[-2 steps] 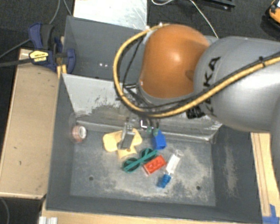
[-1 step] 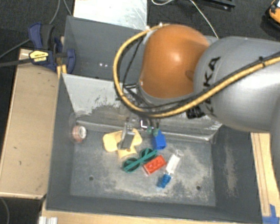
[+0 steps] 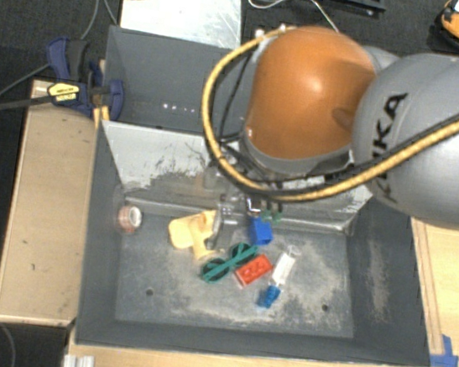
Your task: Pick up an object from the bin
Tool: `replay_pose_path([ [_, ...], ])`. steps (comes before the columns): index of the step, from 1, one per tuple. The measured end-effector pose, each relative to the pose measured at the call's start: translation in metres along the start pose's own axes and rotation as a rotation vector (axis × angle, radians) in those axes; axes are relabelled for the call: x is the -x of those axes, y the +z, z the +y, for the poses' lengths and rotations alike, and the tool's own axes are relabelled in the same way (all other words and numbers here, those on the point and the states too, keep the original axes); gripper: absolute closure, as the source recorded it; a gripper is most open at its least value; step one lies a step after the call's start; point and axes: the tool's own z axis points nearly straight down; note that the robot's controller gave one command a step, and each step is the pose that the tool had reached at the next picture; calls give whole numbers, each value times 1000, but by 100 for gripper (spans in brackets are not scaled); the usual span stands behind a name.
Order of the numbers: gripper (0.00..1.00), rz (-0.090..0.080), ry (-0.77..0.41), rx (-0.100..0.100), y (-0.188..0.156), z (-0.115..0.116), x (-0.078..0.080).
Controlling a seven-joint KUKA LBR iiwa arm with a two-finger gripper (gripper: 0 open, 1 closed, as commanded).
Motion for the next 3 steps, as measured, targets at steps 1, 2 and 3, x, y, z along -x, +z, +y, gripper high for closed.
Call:
replay_pose_path([
  [1, 0, -9, -23, 2, 66, -56, 2],
  [2, 0, 5, -234, 0, 160, -55, 0],
  [3, 0, -10, -545, 0, 142, -48, -54],
])
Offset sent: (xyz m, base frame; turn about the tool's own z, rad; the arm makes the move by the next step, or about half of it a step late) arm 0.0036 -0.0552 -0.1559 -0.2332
